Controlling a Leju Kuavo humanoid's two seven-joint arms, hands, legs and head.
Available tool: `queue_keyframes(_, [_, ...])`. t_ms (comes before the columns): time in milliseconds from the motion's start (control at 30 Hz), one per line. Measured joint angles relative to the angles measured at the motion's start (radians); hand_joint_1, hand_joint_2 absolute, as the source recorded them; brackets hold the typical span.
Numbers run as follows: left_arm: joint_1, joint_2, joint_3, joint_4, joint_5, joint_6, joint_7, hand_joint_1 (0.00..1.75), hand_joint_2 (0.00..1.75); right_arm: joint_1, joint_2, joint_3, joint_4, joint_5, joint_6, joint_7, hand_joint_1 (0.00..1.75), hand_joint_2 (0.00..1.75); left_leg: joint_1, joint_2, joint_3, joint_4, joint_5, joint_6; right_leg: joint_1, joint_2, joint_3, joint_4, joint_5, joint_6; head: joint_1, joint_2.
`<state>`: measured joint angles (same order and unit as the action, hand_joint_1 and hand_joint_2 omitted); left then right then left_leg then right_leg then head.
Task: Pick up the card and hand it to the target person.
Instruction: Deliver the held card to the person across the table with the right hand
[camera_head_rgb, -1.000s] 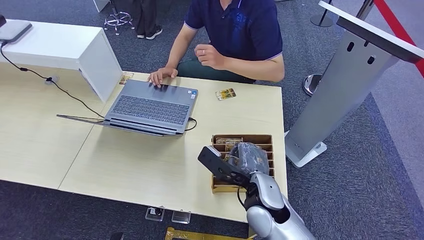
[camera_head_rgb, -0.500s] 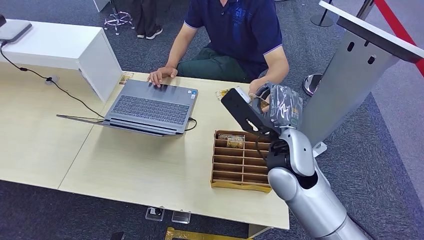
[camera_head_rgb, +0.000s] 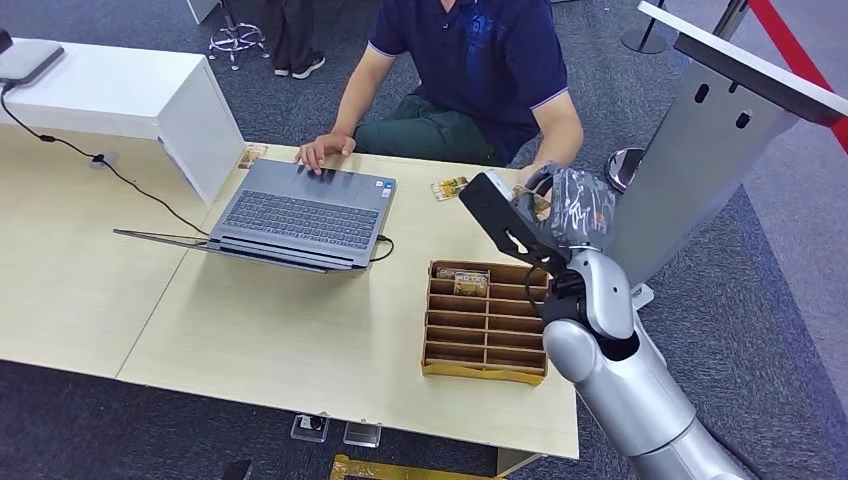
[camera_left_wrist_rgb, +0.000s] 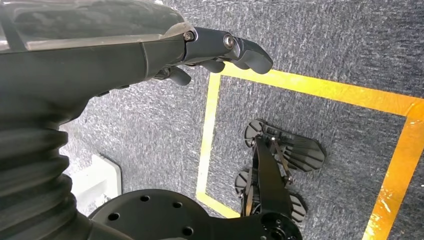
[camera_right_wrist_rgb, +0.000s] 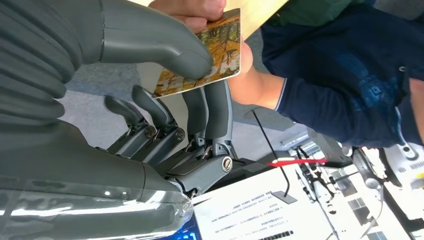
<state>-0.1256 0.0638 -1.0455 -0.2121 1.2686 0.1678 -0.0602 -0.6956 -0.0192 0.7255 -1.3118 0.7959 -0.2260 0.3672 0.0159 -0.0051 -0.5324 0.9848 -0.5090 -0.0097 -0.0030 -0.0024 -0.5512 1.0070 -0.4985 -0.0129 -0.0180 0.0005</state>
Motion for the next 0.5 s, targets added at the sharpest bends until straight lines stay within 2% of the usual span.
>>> queue_keyframes(100, [-0.001,0.000,-0.006,0.000,-0.009,0.000,-0.007,0.00,0.00,0.001,0.000,-0.002,0.015,0.000,0.000,-0.006,0.00,1.75,0.000,0.000,0.000,0.000,0.000,0.000,0.000,0.000,0.000,0.000,0.000,0.000,0.000,0.000])
queue_keyframes(267, [-0.002,0.000,-0.006,0.000,-0.005,-0.001,-0.016,0.00,0.00,0.013,-0.001,-0.016,0.015,-0.029,-0.015,-0.035,0.00,1.75,0.000,0.000,0.000,0.000,0.000,0.000,0.000,0.000,0.000,0.000,0.000,0.000,0.000,0.000])
queue_keyframes(500, [0.003,0.000,-0.006,0.000,0.011,-0.004,-0.025,0.00,0.00,0.081,-0.025,-0.060,-0.079,-0.190,-0.047,-0.118,0.00,1.75,0.000,0.000,0.000,0.000,0.000,0.000,0.000,0.000,-0.001,0.000,0.000,0.000,0.000,0.000])
